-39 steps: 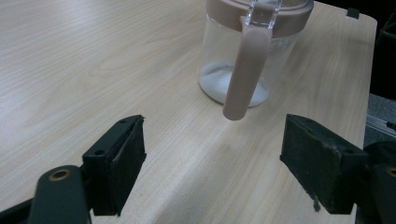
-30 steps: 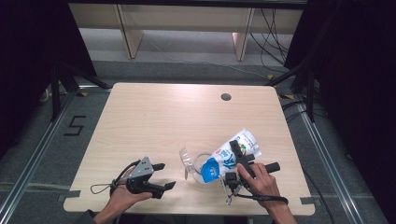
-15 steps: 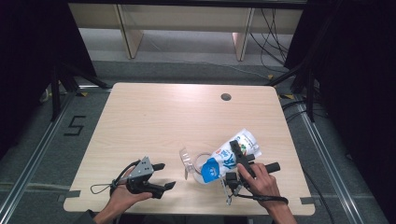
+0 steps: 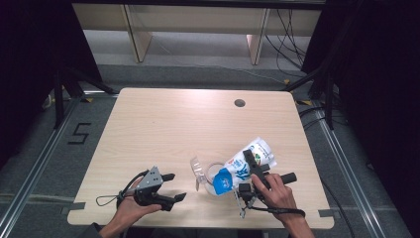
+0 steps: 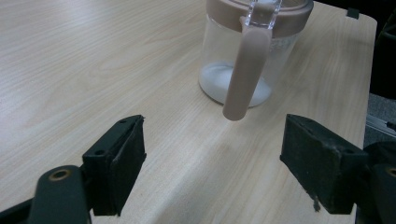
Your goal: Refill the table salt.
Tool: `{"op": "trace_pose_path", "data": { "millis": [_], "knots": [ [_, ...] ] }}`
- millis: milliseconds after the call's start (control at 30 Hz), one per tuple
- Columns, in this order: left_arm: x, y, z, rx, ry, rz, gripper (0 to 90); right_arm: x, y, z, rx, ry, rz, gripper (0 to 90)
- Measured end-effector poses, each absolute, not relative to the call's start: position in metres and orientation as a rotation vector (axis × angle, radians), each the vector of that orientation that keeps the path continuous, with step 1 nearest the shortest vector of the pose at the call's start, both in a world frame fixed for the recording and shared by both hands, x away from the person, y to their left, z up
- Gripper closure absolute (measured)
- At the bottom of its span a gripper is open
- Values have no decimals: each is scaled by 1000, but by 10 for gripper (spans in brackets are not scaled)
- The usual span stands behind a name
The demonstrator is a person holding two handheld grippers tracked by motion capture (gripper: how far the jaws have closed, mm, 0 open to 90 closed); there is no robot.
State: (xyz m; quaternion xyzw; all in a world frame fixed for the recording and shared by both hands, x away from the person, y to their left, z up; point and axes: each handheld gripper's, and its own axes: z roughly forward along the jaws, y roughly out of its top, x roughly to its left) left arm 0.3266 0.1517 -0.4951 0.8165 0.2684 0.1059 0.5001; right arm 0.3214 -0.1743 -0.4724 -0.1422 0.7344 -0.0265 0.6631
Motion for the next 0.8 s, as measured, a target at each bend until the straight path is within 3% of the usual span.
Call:
{"op": "trace_pose_path", "data": {
  "millis": [800],
  "knots": [
    [325,150,-496,1961,680,240,211,321,-173,-469,-341,1652,-59,595]
  ]
}}
